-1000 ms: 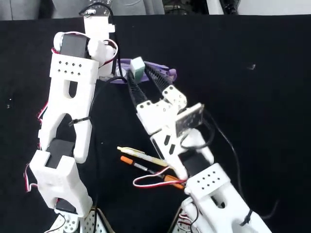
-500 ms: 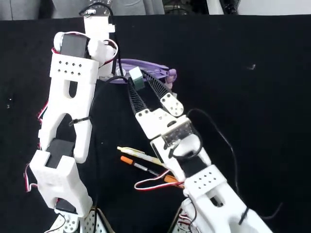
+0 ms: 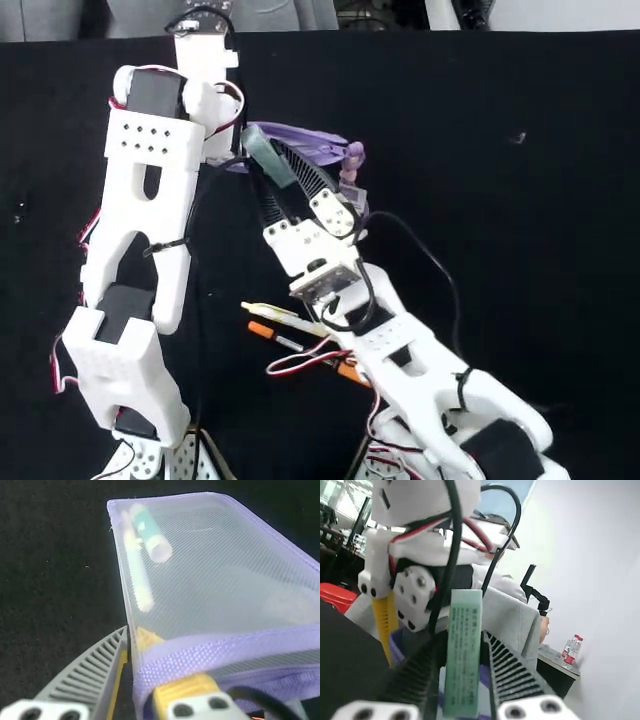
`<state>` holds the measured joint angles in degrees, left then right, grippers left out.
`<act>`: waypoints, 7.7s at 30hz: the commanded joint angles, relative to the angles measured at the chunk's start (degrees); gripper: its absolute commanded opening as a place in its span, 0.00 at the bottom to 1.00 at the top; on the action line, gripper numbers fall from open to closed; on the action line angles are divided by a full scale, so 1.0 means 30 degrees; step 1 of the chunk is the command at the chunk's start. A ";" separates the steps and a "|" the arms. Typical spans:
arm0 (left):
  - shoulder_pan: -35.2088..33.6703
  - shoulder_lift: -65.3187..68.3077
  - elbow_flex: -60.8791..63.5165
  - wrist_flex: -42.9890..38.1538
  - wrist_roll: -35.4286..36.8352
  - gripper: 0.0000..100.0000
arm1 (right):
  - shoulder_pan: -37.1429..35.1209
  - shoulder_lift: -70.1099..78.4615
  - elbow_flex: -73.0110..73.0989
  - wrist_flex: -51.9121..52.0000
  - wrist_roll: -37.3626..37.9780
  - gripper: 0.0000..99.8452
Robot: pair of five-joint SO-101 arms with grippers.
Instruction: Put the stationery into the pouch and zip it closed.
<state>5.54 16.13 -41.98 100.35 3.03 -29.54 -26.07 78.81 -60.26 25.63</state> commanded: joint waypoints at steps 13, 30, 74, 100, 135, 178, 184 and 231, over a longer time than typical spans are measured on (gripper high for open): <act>-0.0571 0.0205 -0.0132 0.0117 -0.0234 0.03 | 0.0733 -0.3004 -0.1568 0.0967 0.0410 0.01; -0.0864 0.0205 -0.0132 0.0147 -0.0234 0.03 | 0.1817 0.4205 -0.3150 -0.2520 0.0440 0.01; -0.0864 0.0205 -0.0161 0.0088 -0.0234 0.03 | -0.1289 -0.6491 -0.0249 0.7502 0.2315 0.01; -0.0689 0.0176 0.0366 0.0147 -0.0967 0.03 | 0.1143 0.0103 -1.1209 1.9897 0.4689 0.01; -0.0718 0.0176 0.0190 0.0117 -0.1670 0.03 | 0.1905 0.0571 -1.9707 3.4960 0.7473 0.01; -0.0747 0.0176 0.0366 -0.0117 -0.1553 0.03 | -0.0996 0.0454 -2.2842 3.4227 0.6623 0.01; -0.0835 0.0176 0.0366 -0.0147 -0.1553 0.03 | -0.0557 0.1392 -2.0352 3.2234 0.6623 0.01; -0.0864 0.0176 0.0220 -0.0176 -0.0645 0.03 | 0.1846 -0.0747 -1.8886 3.2000 0.5275 0.27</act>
<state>3.52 17.10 -40.04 99.74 0.48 -25.67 -21.49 26.24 33.36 43.21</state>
